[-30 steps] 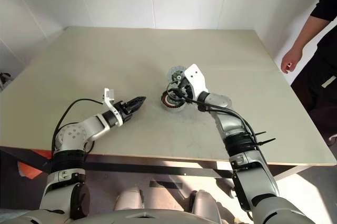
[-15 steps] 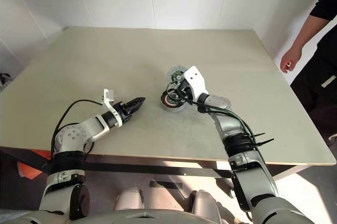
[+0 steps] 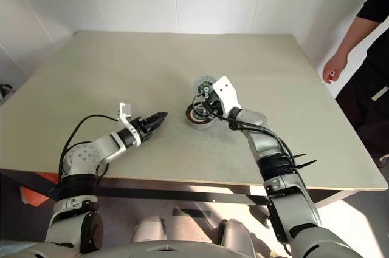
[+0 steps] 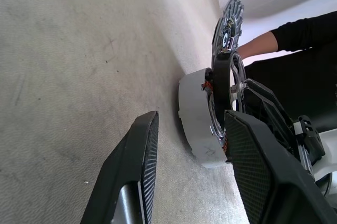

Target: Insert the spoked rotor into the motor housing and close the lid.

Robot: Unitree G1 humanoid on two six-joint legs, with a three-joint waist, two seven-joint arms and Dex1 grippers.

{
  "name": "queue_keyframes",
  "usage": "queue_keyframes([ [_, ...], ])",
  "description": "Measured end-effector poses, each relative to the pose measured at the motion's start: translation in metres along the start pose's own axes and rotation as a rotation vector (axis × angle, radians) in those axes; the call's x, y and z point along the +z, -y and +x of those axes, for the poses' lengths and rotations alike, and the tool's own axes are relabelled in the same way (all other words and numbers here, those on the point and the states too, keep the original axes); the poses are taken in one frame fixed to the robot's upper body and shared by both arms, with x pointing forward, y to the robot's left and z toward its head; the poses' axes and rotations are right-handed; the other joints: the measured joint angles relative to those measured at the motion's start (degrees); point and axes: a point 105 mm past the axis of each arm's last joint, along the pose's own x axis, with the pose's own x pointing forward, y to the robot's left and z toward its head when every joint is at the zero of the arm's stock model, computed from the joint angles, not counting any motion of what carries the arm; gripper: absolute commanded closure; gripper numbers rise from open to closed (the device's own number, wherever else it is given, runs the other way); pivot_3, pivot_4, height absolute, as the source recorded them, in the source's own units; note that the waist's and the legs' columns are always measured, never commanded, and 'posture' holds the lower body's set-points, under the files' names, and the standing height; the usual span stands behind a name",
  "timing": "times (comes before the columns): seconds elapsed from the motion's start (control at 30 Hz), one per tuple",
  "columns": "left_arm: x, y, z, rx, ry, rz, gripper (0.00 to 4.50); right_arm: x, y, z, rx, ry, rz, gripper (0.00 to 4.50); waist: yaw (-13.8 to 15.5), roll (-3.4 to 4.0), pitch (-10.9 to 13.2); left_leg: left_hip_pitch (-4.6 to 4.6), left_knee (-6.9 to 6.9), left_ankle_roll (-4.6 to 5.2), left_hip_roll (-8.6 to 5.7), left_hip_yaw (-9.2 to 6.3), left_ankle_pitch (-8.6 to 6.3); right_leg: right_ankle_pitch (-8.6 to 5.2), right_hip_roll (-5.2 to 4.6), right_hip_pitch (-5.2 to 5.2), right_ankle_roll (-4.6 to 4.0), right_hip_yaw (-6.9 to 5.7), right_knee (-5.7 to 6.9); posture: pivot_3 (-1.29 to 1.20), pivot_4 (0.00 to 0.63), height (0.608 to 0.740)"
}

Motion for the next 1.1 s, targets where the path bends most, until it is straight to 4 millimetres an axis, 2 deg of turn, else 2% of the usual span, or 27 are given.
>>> queue_keyframes([
  [0.27,-0.002,-0.001,0.001,0.011,-0.007,0.008,2.41,0.021,-0.006,-0.010,0.048,0.044,-0.029,4.19,0.0,0.00,0.0,0.01,0.00,0.14,0.00,0.00,-0.08,0.00,0.00,0.00,0.00,0.00,-0.01,0.00,0.000,0.740],
  [0.37,-0.002,-0.001,0.001,0.012,-0.010,0.009,2.41,0.017,-0.011,-0.013,0.067,0.025,-0.016,4.19,0.0,0.00,0.0,0.02,0.00,0.15,0.00,0.00,-0.08,0.00,0.00,0.01,0.00,0.00,-0.01,0.00,0.000,0.740],
  [0.5,-0.003,-0.002,0.001,0.014,-0.013,0.011,2.41,0.002,-0.020,-0.013,0.083,-0.011,0.019,4.19,0.0,0.00,0.0,0.02,0.00,0.14,0.00,0.00,-0.08,0.00,0.00,0.00,0.00,0.01,-0.01,0.00,0.000,0.740],
  [0.9,-0.006,-0.005,0.000,0.025,-0.022,0.010,2.41,0.005,-0.026,-0.008,0.098,-0.002,0.018,4.19,0.0,0.00,0.0,0.05,-0.01,0.14,0.01,0.00,-0.08,0.00,0.01,0.02,0.00,0.01,0.01,0.00,0.000,0.740],
  [1.1,-0.008,-0.006,0.000,0.027,-0.024,0.006,2.41,0.015,-0.025,-0.004,0.102,0.020,0.005,4.19,0.0,0.00,0.0,0.06,-0.01,0.14,0.00,0.00,-0.08,0.00,0.00,0.02,0.00,0.02,0.01,0.00,0.000,0.740],
])
